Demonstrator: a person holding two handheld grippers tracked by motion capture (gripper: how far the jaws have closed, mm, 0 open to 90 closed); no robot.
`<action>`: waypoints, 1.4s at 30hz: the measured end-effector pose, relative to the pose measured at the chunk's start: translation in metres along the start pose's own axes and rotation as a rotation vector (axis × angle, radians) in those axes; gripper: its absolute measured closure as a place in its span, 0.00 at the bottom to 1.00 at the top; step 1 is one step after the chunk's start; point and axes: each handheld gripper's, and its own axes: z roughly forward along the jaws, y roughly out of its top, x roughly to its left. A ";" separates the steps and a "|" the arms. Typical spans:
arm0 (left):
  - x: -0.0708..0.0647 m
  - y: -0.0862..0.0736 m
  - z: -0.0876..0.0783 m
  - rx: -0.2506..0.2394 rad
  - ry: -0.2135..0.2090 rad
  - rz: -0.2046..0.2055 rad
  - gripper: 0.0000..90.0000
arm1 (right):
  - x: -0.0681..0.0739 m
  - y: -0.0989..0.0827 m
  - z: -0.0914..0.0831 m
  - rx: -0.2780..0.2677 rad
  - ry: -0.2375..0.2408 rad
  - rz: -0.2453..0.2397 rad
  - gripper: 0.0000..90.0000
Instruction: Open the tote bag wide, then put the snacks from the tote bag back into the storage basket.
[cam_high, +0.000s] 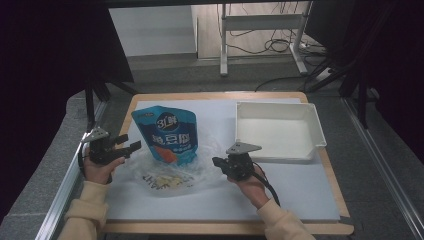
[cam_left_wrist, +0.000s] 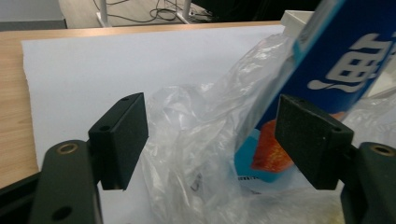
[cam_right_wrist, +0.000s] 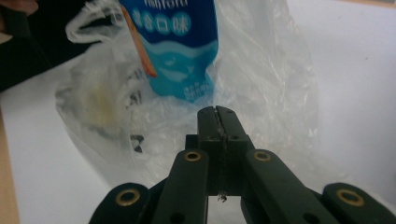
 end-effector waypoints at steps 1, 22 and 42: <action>-0.002 0.000 -0.002 0.006 0.000 0.008 0.29 | 0.000 0.002 -0.002 -0.007 0.004 0.000 0.98; -0.028 0.000 -0.016 0.042 -0.031 0.064 0.29 | -0.001 0.034 -0.021 -0.099 0.029 -0.038 0.58; -0.029 0.002 -0.015 0.041 -0.043 0.069 0.29 | 0.005 0.053 -0.020 -0.134 0.031 -0.055 0.48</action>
